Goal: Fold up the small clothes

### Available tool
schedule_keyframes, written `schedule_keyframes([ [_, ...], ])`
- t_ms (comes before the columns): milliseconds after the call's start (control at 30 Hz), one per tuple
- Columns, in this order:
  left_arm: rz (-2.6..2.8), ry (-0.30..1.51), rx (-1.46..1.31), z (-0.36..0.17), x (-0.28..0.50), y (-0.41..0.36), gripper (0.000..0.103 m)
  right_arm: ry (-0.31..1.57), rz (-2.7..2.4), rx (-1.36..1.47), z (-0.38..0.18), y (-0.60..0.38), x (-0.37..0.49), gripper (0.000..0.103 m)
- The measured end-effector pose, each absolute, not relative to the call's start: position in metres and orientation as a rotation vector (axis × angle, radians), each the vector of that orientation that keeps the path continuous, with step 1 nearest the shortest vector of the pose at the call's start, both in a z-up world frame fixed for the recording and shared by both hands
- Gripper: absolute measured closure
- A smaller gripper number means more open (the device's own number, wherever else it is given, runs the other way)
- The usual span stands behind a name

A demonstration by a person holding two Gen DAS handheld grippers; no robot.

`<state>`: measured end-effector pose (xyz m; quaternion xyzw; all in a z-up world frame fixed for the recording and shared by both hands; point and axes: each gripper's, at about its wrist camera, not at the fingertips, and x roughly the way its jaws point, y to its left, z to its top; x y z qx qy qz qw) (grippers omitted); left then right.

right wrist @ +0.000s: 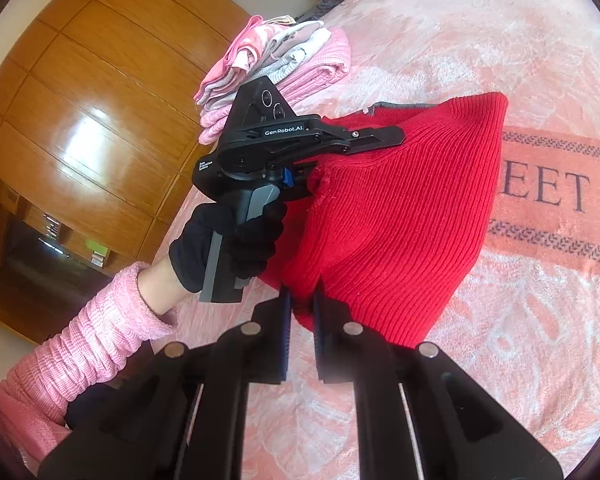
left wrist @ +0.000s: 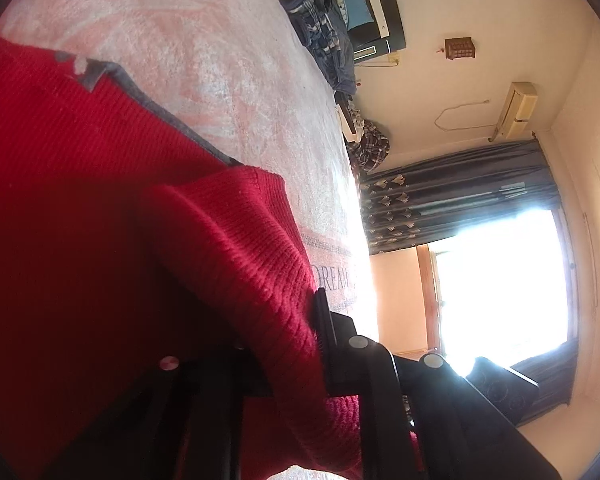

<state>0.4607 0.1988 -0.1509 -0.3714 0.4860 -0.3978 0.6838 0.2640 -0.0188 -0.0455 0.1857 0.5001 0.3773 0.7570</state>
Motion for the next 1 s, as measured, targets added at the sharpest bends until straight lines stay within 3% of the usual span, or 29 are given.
schedule_keyframes([
  [300,-0.919,0.970,-0.778,-0.119,0.454,0.236,0.090,1.094,0.911,0.409,-0.044,0.023,0.270,0.095],
  [633,-0.862,0.874,-0.747,-0.094,0.447,0.330,0.090,1.113,1.054,0.397,-0.044,0.126,0.290,0.095],
  [1000,-0.762,0.905,-0.679,-0.136,0.447,0.395,0.092,1.247,1.054,0.295,-0.095,0.200,0.292,0.095],
])
